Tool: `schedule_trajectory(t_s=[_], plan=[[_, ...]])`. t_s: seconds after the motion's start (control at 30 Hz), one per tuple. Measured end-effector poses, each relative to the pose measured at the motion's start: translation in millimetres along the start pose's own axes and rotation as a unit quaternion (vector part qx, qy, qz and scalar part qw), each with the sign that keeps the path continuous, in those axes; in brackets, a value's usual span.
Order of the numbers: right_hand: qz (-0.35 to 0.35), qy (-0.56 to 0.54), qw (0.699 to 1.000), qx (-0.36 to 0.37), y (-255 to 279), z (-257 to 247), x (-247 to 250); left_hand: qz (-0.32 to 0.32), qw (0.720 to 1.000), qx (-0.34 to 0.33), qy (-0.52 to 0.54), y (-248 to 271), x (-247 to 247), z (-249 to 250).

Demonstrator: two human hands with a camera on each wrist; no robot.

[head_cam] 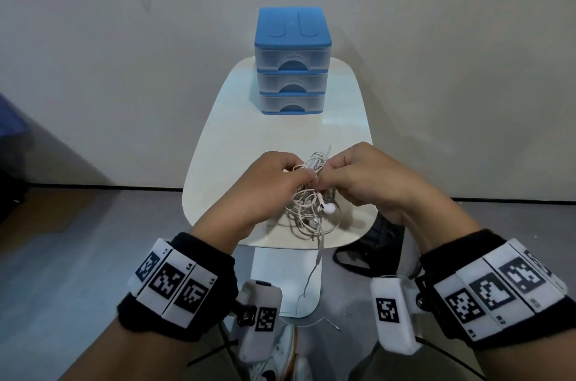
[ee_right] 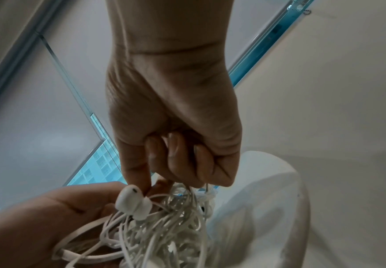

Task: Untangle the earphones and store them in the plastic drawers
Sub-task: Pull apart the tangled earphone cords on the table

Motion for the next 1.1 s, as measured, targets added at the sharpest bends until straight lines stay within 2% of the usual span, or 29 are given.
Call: schedule_trajectory(t_s=[0.23, 0.37, 0.43, 0.5, 0.57, 0.7, 0.8, 0.97, 1.1], plan=[[0.094, -0.103, 0.99, 0.033, -3.6, 7.7, 2.9, 0.027, 0.997, -0.024, -0.068, 2.5, 0.6, -1.5], [0.1, -0.107, 0.989, 0.033, -5.9, 9.8, 3.5, 0.103, 0.986, -0.112, -0.063, 5.9, 2.7, 4.1], [0.103, -0.118, 0.987, 0.028, -7.4, 9.4, 4.0, 0.089, 0.98, -0.137, -0.117, 6.2, 4.6, 6.7], [0.1, -0.136, 0.985, 0.019, -8.6, 7.6, 4.2, 0.058, 0.977, -0.138, -0.149, 4.8, 4.7, 7.7], [0.099, -0.15, 0.984, 0.014, -9.4, 4.5, 2.9, 0.055, 0.974, -0.145, -0.167, 1.5, 4.4, 6.4], [0.134, -0.105, 0.985, 0.026, -12.8, 0.7, 1.4, 0.105, 0.963, -0.174, -0.177, -1.8, 5.3, 7.1], [0.122, -0.109, 0.986, 0.021, -12.9, -4.1, 1.1, 0.141, 0.946, -0.221, -0.192, 0.6, 5.9, 11.0], [0.123, -0.137, 0.983, -0.004, -13.3, -7.1, 2.8, 0.081, 0.955, -0.243, -0.147, 6.3, 5.7, 12.0], [0.126, -0.143, 0.982, -0.016, -14.4, -5.0, -0.1, 0.05, 0.954, -0.253, -0.15, 9.9, 5.5, 8.4]])
Point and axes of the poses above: each hand's wrist, its own y-axis away from the middle knuckle, its own x-axis out of the back of the hand, z = x × y, the point moved 1 cm from there along -y, towards the middle knuckle, and after that the axes turned 2 degrees about -x, right-handed, at the moved point
